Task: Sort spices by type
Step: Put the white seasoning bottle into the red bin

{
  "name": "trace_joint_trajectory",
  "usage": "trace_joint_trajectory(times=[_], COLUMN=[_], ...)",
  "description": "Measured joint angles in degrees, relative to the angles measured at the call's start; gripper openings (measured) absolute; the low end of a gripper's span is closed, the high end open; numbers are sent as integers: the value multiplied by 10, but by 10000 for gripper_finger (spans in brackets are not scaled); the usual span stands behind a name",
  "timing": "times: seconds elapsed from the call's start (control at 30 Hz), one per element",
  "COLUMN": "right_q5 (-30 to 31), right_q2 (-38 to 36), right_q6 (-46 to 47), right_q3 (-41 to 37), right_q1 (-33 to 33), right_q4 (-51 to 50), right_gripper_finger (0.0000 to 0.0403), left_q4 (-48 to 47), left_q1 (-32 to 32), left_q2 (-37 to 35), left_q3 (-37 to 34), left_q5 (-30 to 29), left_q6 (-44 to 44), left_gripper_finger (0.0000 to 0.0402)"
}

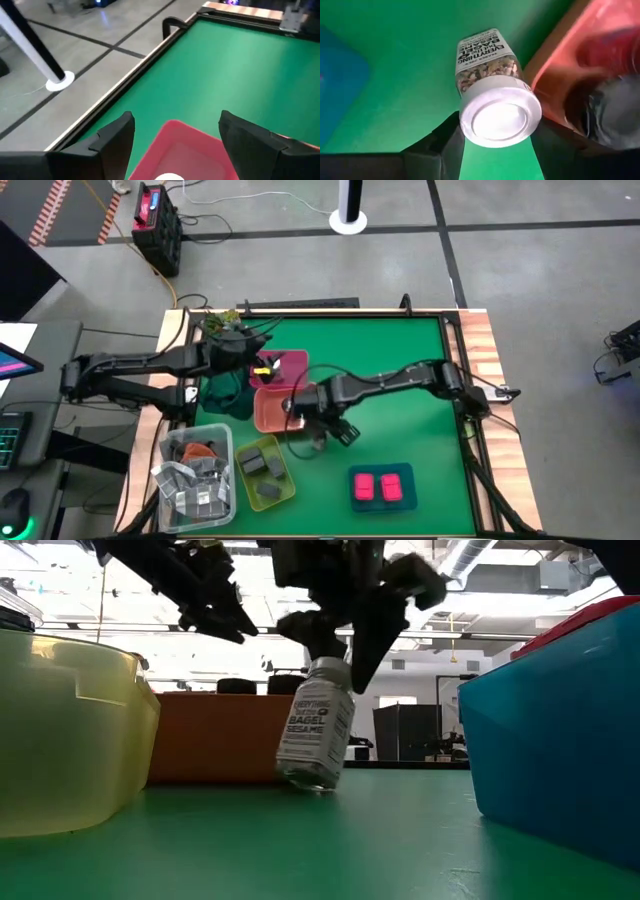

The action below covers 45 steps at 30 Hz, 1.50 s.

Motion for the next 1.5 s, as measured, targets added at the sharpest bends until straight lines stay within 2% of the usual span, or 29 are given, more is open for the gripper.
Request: trace_joint_trajectory(times=[0.17,0.47,0.77,0.9,1.0,1.07,1.13,1.23,1.33,1.5], right_q5=[-14,-25,-26,-39,-50,-85,-126,-129,-126,-123], right_q2=[-2,-3,-3,-4,-4,-14,-32,-66,-97,-132], right_q6=[7,30,55,69,131,180,212,232,252,259], right_q3=[4,31,68,77,76,69,49,-7,-85,-200], right_q1=[-25,-20,-65,-86,-106,-124,-141,-158,-158,-132], right_q4=[-22,-101,-198,-207,-207,-205,-201,-179,-132,-9], right_gripper_finger=[217,201,134,106,102,111,128,164,208,271], left_q4=[0,37,161,156,137,125,99,55,55,71], left_q1=[16,32,98,98,89,66,40,21,27,68], left_q2=[0,8,59,64,65,68,87,116,130,130], left_q3=[0,0,0,0,0,6,30,69,90,91], left_q5=[42,108,217,256,323,339,321,275,235,218], left_q6=[26,49,31,27,1,-12,-1,13,14,13], left_gripper_finger=[277,277,277,277,277,277,277,277,277,277])
